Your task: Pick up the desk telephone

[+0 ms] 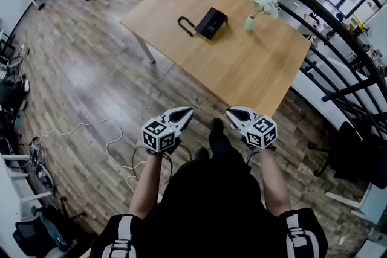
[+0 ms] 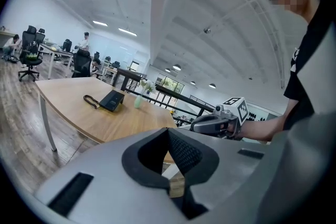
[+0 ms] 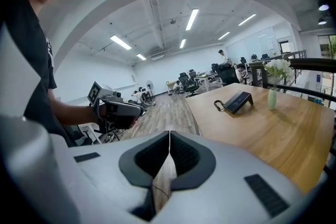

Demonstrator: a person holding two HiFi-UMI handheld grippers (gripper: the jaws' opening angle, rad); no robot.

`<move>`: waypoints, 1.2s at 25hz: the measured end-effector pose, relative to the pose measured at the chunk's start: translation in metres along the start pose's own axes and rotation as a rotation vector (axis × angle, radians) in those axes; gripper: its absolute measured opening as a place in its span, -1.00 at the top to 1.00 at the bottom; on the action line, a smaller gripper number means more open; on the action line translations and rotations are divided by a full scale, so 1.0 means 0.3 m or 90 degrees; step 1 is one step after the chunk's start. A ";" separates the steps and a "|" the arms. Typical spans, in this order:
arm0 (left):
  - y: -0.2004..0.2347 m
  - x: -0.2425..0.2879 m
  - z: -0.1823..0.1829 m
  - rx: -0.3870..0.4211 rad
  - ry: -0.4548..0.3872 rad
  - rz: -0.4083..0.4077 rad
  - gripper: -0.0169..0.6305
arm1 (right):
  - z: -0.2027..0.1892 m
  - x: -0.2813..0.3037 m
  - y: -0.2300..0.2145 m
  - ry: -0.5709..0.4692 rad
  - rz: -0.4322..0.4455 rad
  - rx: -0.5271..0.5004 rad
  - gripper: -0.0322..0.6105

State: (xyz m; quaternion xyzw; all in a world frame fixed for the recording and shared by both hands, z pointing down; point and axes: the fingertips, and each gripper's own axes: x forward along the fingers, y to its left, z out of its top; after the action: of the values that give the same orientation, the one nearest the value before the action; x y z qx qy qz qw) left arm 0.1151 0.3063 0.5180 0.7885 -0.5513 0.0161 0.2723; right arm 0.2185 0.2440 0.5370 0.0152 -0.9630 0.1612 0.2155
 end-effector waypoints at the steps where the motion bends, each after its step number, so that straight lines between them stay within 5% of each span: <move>1: 0.011 0.003 0.009 -0.001 -0.001 0.002 0.88 | 0.009 0.014 -0.008 0.001 0.003 -0.001 0.83; 30: 0.304 0.218 0.280 -0.027 -0.014 0.110 0.88 | 0.308 0.257 -0.455 0.011 0.081 -0.007 0.83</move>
State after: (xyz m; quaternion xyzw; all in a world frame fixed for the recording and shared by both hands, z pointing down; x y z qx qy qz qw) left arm 0.0376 0.1903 0.5053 0.7321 -0.6203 0.0192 0.2809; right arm 0.1243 0.0885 0.5318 -0.0483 -0.9609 0.1697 0.2133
